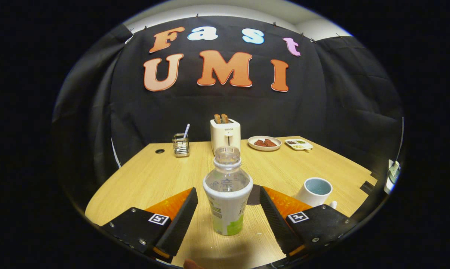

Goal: Take the bottle from table, then pour the juice into the cup, finally place the bottle on the coaster

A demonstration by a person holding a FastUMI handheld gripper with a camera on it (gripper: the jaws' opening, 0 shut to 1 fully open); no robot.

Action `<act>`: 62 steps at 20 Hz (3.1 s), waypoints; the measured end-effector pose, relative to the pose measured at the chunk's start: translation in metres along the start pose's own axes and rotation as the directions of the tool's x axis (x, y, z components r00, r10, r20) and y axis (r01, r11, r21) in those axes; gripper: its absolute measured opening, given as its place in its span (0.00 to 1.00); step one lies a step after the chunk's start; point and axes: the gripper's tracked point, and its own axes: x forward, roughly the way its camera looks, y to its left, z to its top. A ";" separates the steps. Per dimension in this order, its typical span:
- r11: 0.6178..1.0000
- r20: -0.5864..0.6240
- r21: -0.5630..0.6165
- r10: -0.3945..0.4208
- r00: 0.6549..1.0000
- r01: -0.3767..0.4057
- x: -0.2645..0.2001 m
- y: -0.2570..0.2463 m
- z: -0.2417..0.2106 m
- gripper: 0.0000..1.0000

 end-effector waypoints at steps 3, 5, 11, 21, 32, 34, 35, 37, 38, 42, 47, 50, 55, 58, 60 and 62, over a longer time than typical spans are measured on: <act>0.999 -0.039 -0.022 0.027 0.999 -0.028 0.012 0.011 -0.016 0.99; 0.999 -0.058 -0.040 0.020 0.998 -0.023 0.020 0.011 -0.023 0.99; 0.994 -0.041 -0.112 -0.014 0.999 0.009 0.036 0.007 -0.033 0.80; 0.986 0.014 0.165 0.038 0.999 -0.040 0.020 0.000 -0.002 0.50; 0.788 0.108 0.601 0.084 0.991 -0.132 0.019 -0.032 0.042 0.50; 0.727 0.116 0.670 0.093 0.989 -0.147 0.024 -0.036 0.042 0.50; 0.697 0.120 0.700 0.103 0.987 -0.158 0.025 -0.036 0.042 0.50; 0.636 0.139 0.748 0.127 0.982 -0.188 0.026 -0.035 0.044 0.50; 0.607 0.147 0.769 0.134 0.980 -0.198 0.028 -0.036 0.045 0.50; 0.515 0.149 0.834 0.139 0.979 -0.200 0.037 -0.041 0.044 0.50; 0.372 0.162 0.904 0.151 0.975 -0.208 0.044 -0.043 0.047 0.50; 0.302 0.174 0.929 0.152 0.973 -0.213 0.043 -0.045 0.045 0.50; 0.215 0.190 0.951 0.153 0.970 -0.220 0.050 -0.050 0.050 0.50; 0.151 0.207 0.961 0.153 0.966 -0.230 0.059 -0.050 0.060 0.50; 0.117 0.212 0.966 0.154 0.965 -0.231 0.061 -0.050 0.060 0.50; 0.087 0.212 0.970 0.153 0.965 -0.227 0.060 -0.051 0.060 0.50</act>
